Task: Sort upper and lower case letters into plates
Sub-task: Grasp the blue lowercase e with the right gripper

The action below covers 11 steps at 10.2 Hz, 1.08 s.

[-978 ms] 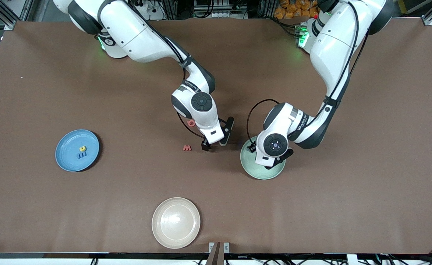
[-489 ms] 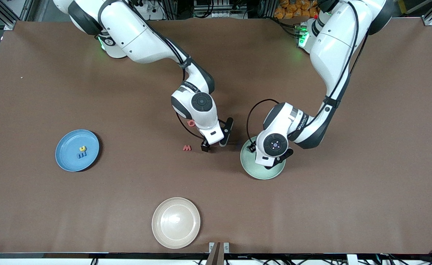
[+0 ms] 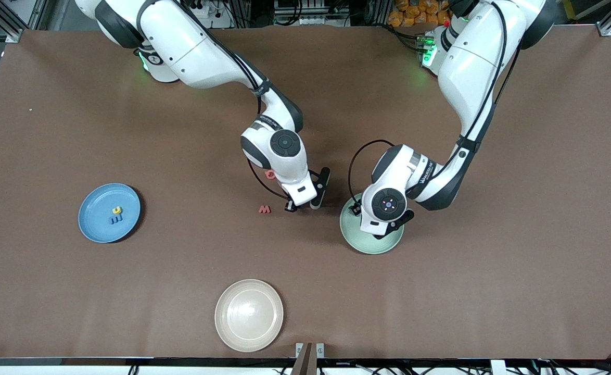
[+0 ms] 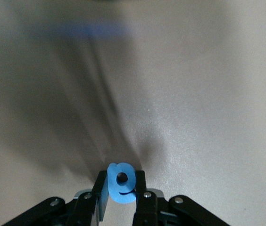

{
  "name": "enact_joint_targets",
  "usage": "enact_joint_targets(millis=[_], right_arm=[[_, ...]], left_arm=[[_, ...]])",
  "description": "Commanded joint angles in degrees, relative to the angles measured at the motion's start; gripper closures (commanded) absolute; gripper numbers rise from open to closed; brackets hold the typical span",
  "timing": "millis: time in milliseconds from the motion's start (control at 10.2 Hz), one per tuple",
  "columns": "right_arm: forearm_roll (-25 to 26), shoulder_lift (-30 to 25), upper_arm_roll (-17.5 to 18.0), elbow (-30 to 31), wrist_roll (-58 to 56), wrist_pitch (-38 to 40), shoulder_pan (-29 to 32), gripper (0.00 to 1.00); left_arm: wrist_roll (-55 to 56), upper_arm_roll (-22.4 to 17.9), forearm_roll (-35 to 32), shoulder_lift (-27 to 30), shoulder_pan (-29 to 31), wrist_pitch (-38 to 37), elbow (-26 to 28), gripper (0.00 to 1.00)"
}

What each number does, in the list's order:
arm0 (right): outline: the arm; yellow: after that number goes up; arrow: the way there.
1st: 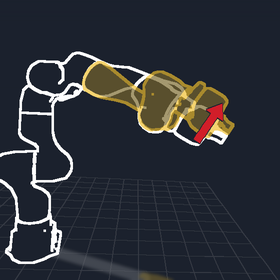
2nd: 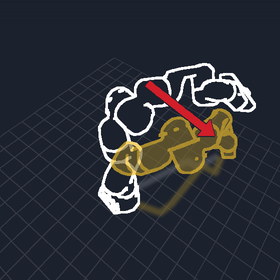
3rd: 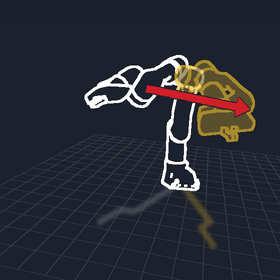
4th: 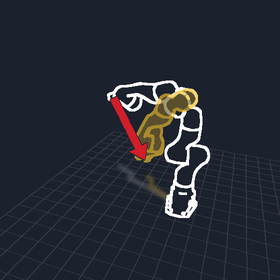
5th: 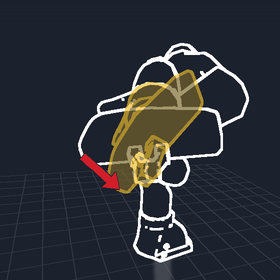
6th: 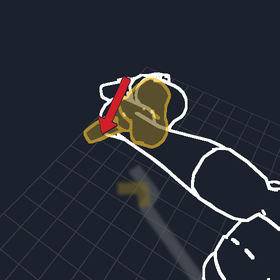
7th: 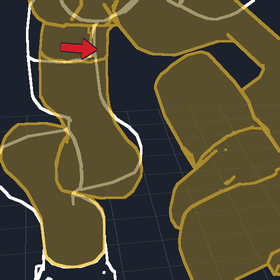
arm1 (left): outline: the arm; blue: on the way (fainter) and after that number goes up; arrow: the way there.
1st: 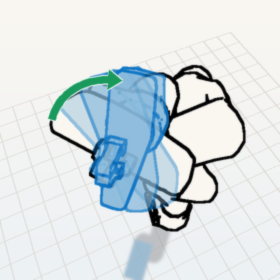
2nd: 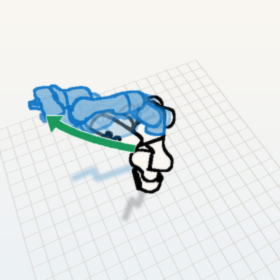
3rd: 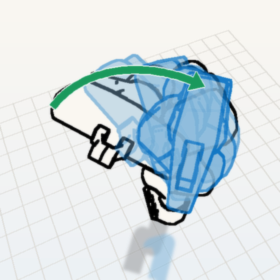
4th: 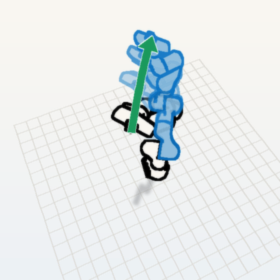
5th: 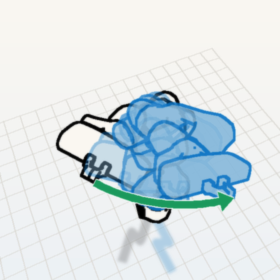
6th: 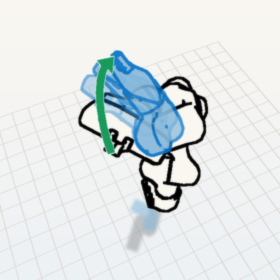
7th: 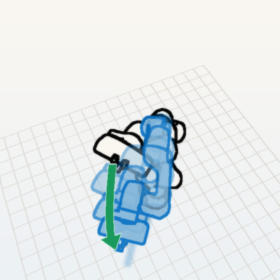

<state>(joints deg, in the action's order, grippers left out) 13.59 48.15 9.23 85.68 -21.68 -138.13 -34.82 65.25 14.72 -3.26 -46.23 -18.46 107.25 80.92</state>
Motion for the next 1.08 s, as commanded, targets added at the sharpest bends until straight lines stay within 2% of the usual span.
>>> enact_joint_targets(millis=[0, 196, 489, 782, 978], right_arm=[[1.4, -0.3, -0.2, -0.3, 1.7, 0.8, 0.1, 1.0], [0.6, -2.2, -0.2, -1.1, 1.9, 3.8, 1.0, 1.0], [0.5, -6.6, -0.2, -1.1, 4.8, 7.7, 5.9, 1.0], [0.6, -9.7, -0.5, -0.6, 11.2, 10.8, 12.4, 1.0], [0.8, -12.6, -0.8, 0.5, 13.0, 13.3, 17.6, 1.0]], left_arm=[[0.2, 0.0, -0.7, 1.1, -0.3, -0.7, 0.6, 0.0], [0.3, 0.0, -0.6, 0.8, -1.0, -0.6, 0.6, 0.0], [4.1, -0.3, -0.5, -0.3, -2.7, 2.2, 0.6, 0.0], [13.7, 0.0, 0.4, -1.8, -4.0, 7.9, 0.6, 0.0], [22.9, -0.1, 2.3, -2.2, -7.9, 11.0, -0.1, 0.0]])
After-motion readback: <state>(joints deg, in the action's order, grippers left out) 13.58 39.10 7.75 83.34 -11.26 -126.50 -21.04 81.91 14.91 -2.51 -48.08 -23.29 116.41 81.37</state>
